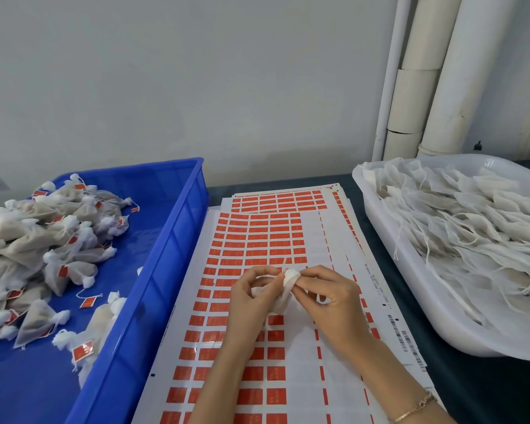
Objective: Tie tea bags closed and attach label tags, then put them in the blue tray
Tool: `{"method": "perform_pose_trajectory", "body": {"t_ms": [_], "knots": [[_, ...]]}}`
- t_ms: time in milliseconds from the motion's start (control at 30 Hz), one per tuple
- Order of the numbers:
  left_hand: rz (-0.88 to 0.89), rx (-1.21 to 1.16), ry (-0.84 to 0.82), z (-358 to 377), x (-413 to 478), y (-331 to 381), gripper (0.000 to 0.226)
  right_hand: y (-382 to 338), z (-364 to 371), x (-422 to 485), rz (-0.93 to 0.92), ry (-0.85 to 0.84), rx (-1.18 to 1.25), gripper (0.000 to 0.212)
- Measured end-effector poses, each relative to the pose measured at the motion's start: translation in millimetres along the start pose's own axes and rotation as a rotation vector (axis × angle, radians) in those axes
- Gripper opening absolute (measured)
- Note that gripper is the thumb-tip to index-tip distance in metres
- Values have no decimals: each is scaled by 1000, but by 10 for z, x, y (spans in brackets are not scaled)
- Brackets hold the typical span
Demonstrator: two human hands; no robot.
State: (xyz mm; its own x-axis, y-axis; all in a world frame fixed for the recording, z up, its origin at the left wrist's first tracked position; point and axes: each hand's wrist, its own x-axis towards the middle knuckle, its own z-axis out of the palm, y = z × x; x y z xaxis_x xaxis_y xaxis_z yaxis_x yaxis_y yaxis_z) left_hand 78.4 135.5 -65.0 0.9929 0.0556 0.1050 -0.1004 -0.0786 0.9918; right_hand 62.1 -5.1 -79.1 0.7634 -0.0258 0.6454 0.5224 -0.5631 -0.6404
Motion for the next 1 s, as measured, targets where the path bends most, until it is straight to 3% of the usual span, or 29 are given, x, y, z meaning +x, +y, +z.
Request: {"method": "perform_pose_trajectory", "body": {"t_ms": [567,867,1000], "knots": [[26,30,-74,6,-23,-28,12,44,-8,-3,48,28,-92,25],[66,30,-6,18,-15,-40,7,17,36,11,147,-42,-75,11],[86,-12,-96,34,-64,22,14,9,52,10,154,-112,6,9]]}}
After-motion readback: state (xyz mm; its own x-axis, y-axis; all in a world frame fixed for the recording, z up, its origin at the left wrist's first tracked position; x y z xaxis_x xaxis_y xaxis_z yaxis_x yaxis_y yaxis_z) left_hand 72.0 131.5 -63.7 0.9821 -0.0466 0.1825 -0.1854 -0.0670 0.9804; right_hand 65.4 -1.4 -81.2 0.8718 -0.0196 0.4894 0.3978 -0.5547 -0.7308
